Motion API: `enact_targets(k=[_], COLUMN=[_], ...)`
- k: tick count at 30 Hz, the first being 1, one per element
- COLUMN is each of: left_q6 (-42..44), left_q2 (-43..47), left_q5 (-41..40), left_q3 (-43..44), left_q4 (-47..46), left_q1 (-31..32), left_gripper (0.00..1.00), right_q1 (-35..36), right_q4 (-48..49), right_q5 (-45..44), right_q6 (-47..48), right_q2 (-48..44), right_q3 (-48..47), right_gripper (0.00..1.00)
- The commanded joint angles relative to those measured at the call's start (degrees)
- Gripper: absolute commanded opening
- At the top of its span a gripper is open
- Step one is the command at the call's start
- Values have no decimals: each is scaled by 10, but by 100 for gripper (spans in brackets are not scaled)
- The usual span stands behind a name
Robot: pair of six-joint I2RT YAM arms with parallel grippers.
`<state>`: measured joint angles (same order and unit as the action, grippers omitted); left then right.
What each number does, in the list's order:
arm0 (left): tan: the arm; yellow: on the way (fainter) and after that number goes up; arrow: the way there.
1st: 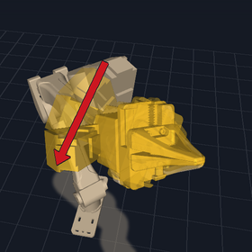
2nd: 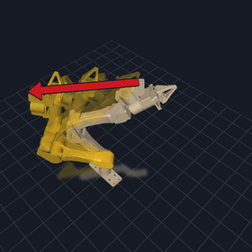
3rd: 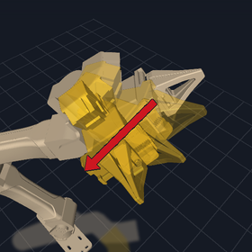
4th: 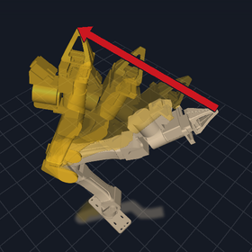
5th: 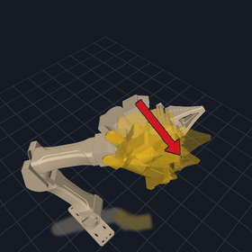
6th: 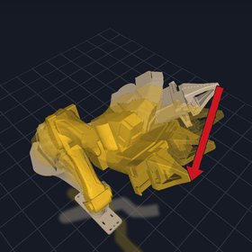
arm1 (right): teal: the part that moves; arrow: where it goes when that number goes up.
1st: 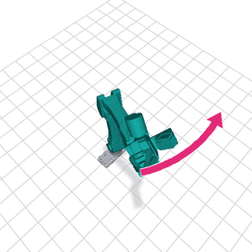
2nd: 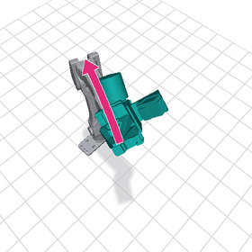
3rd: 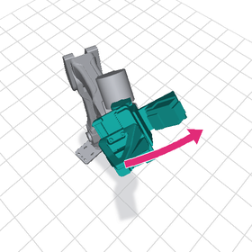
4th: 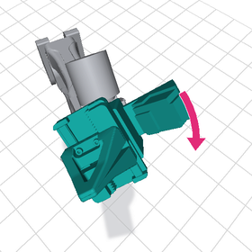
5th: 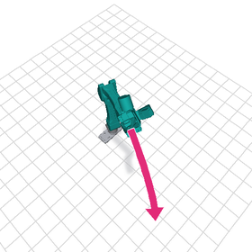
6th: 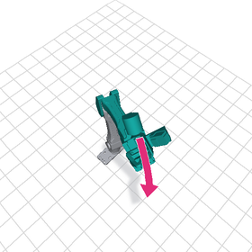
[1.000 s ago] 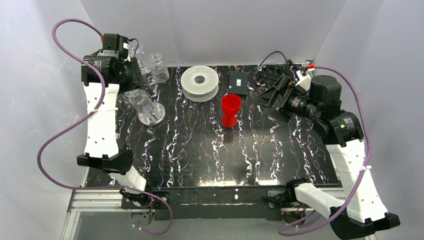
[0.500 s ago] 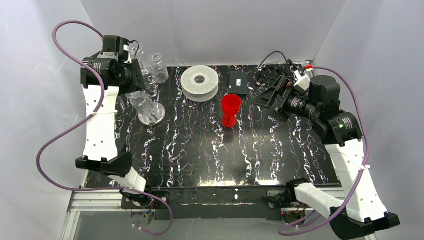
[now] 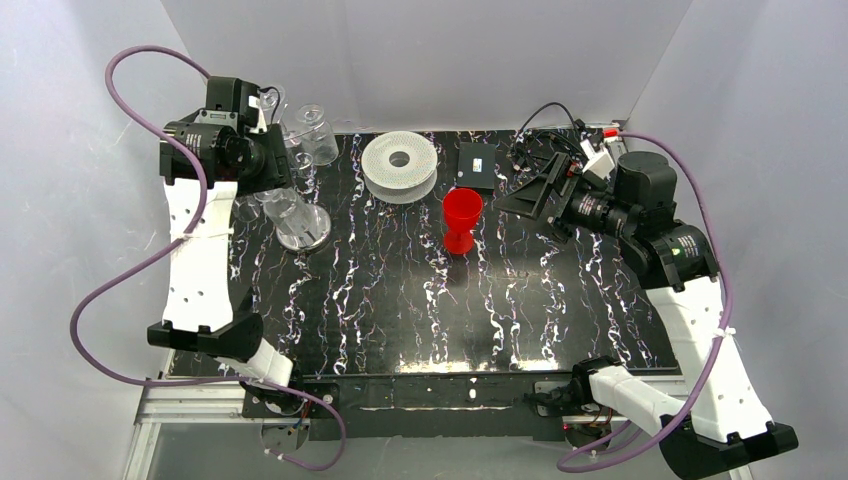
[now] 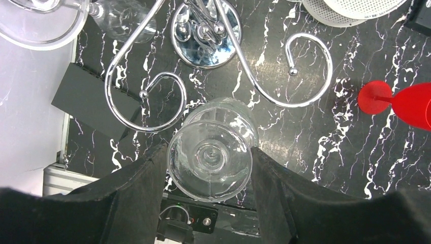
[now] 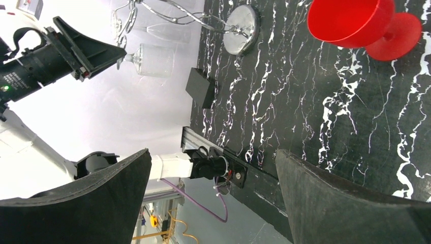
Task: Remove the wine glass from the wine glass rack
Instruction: Place the wine glass at the center of the board.
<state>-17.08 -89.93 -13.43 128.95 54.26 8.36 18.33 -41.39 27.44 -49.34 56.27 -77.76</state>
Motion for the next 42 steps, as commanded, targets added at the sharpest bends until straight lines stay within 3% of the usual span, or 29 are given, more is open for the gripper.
enact_targets(k=[1,12,19,26,34,42], left_q6=[8,10,13,-1,-2,-1], left_q2=[27,53,65,62,55,55], left_q5=[10,23,8,50,79,116], left_q3=[-5,-33,-46,-41,-35,-32], left_q4=[116,124,147,169,185,196], left_q1=[6,32,72,93,127,147], left_gripper=[32,32,31,30,30,30], right_q1=[-3,-3,21,78,203,260], right_q4=[56,225,249,284,300,326], right_q5=[39,142,86,65,30,30], right_q6=[5,7,97,208,373,435], right_q2=[-7,-20,-47,-51,-15,59], right_q3=[11,76,92,112,112,100], right_gripper=[100,100,100,100,95,98])
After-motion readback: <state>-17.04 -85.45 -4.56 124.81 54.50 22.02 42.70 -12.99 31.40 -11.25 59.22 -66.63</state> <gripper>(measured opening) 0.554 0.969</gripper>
